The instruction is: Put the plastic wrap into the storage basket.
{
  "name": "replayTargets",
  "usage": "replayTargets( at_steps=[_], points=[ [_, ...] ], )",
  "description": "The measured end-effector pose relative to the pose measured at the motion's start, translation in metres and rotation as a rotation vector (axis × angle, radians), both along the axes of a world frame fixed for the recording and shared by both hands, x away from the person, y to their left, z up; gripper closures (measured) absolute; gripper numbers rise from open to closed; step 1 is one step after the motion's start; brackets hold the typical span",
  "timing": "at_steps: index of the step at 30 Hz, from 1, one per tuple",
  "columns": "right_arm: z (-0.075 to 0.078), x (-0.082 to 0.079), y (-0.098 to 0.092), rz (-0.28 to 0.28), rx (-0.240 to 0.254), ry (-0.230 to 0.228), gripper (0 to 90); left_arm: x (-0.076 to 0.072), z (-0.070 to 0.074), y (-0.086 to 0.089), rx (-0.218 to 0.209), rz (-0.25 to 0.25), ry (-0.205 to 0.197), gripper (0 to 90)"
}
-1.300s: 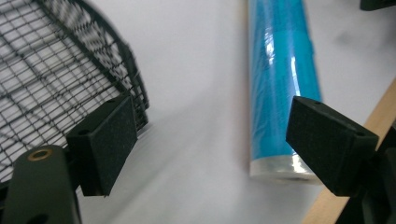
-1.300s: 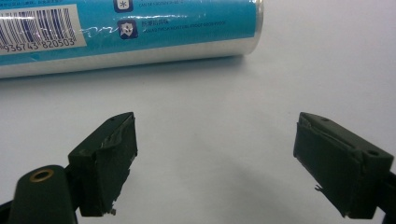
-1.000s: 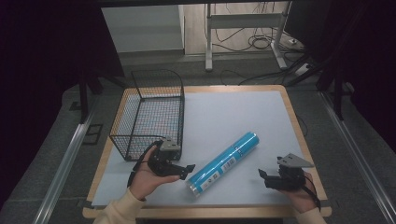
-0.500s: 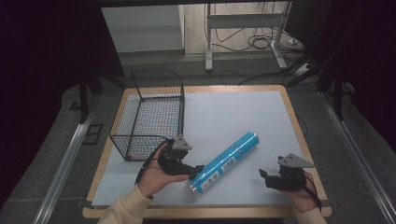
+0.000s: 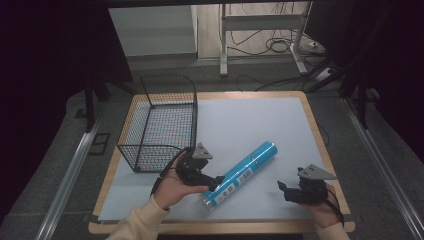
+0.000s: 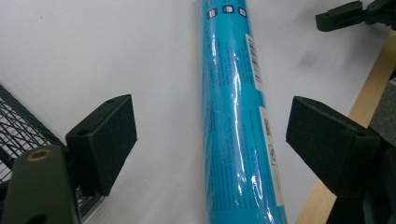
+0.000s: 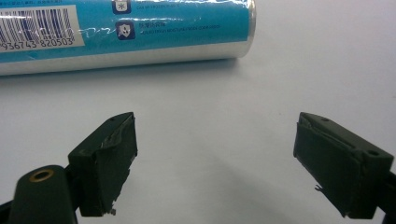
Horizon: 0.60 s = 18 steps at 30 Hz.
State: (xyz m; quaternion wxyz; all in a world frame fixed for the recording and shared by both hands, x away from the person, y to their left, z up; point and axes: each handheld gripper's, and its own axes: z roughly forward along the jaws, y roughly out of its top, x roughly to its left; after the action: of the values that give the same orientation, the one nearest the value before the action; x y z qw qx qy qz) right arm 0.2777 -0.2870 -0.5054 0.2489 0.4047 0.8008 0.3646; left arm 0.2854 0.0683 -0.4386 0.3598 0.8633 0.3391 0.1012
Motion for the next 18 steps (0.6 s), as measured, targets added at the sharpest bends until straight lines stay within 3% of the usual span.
replayTargets(
  at_steps=[5,18],
  points=[
    [0.0,0.0,0.0,-0.002,-0.003,0.0,13.4,0.001,0.001,-0.006,0.0,-0.008,-0.014,16.5],
    [-0.001,0.0,-0.001,-0.005,-0.005,-0.001,13.4,0.013,-0.001,-0.039,0.042,-0.043,0.014,16.4]
  ],
)
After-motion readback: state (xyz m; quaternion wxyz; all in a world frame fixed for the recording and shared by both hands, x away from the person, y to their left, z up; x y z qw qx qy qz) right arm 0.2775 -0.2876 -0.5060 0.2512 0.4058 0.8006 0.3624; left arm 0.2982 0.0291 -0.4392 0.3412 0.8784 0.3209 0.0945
